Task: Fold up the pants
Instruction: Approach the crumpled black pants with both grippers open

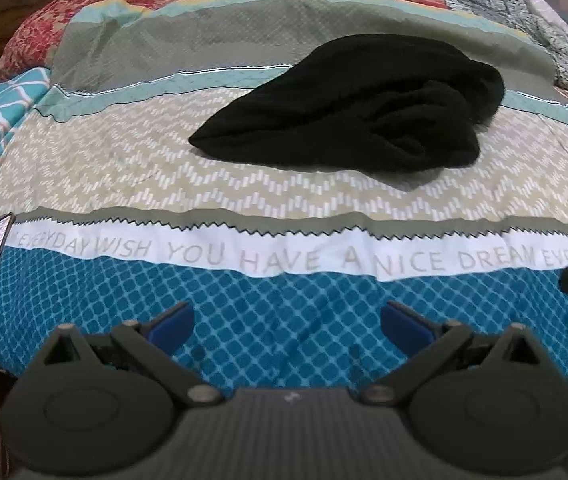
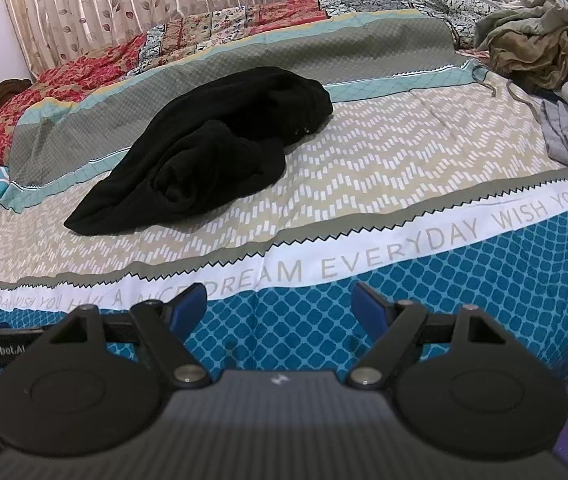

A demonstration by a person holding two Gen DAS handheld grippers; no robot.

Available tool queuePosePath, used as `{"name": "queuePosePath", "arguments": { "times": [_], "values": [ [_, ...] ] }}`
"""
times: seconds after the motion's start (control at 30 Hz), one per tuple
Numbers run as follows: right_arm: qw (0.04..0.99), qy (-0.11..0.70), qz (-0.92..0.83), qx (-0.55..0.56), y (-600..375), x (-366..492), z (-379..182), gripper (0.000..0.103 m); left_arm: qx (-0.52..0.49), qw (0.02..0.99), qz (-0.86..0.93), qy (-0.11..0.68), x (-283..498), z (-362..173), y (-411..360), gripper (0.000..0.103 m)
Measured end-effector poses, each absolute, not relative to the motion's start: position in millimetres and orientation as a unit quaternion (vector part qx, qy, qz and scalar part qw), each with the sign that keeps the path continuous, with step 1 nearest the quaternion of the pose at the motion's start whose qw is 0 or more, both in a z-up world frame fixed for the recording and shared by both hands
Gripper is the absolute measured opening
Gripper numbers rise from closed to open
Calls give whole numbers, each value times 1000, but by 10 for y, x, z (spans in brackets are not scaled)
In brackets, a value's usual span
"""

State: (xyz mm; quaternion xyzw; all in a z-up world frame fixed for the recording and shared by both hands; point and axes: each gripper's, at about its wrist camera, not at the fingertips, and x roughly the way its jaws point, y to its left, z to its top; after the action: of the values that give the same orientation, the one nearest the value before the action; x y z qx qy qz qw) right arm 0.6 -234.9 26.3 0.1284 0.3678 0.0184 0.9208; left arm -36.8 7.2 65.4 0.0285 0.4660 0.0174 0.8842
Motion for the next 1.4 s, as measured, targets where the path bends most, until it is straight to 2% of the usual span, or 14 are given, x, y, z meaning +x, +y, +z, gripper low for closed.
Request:
{"name": "queuePosePath", "arguments": {
  "times": [0.73, 0.83, 1.03, 1.4],
  "values": [
    [913, 379, 20, 147, -2452, 66, 131, 79, 53, 874, 37, 481, -188, 477, 104, 103],
    [913, 381, 18, 148, -2467, 78, 116, 77, 57, 874, 37, 481, -167, 461, 97, 103],
    [910, 387, 19, 150, -2482, 101, 63, 68, 64, 872, 38, 484, -106, 410, 80, 103],
    [907, 392, 3, 156, -2567, 157, -49, 67, 84, 875, 24, 477, 116, 354, 24, 103]
  ]
}}
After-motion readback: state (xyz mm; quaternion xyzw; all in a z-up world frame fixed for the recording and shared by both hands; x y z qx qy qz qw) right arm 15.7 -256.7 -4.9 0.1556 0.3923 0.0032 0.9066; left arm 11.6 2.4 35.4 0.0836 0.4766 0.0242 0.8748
